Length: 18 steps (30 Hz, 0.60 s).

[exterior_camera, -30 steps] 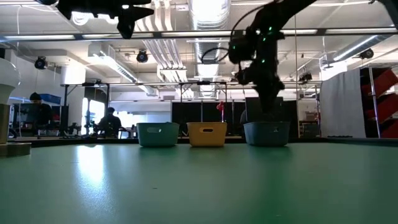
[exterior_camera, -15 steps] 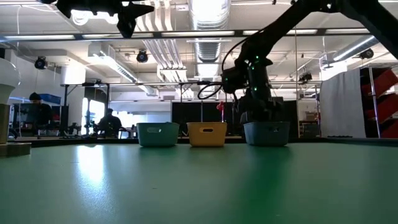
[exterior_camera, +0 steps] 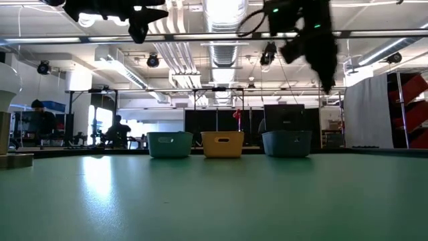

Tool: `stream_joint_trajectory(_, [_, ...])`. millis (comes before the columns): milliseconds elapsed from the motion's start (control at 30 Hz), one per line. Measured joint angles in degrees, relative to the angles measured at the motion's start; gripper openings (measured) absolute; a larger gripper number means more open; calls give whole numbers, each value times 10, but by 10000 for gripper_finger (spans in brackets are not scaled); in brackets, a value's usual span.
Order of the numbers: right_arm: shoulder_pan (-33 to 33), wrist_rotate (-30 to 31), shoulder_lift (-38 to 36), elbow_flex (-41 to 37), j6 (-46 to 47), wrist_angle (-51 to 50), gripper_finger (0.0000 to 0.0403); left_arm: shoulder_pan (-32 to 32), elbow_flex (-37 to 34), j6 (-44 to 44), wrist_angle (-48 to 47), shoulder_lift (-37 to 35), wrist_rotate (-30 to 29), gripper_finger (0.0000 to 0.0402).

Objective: Sort batteries
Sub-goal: Put the small brown battery into the gray bin

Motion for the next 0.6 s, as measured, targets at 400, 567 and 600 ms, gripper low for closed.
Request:
stream_joint_trajectory(400, [250,-125,-5,-300,154,-54,171,-10,0,1,29,48,2,117])
stream_joint_trajectory(567, [260,-129,44,-316,130,-46,190,-12,0,-1,28,48,6,117])
stream_joint_trajectory(600, [260,-129,54,-316,115,-44,193,-12,0,-2,29,46,6,117])
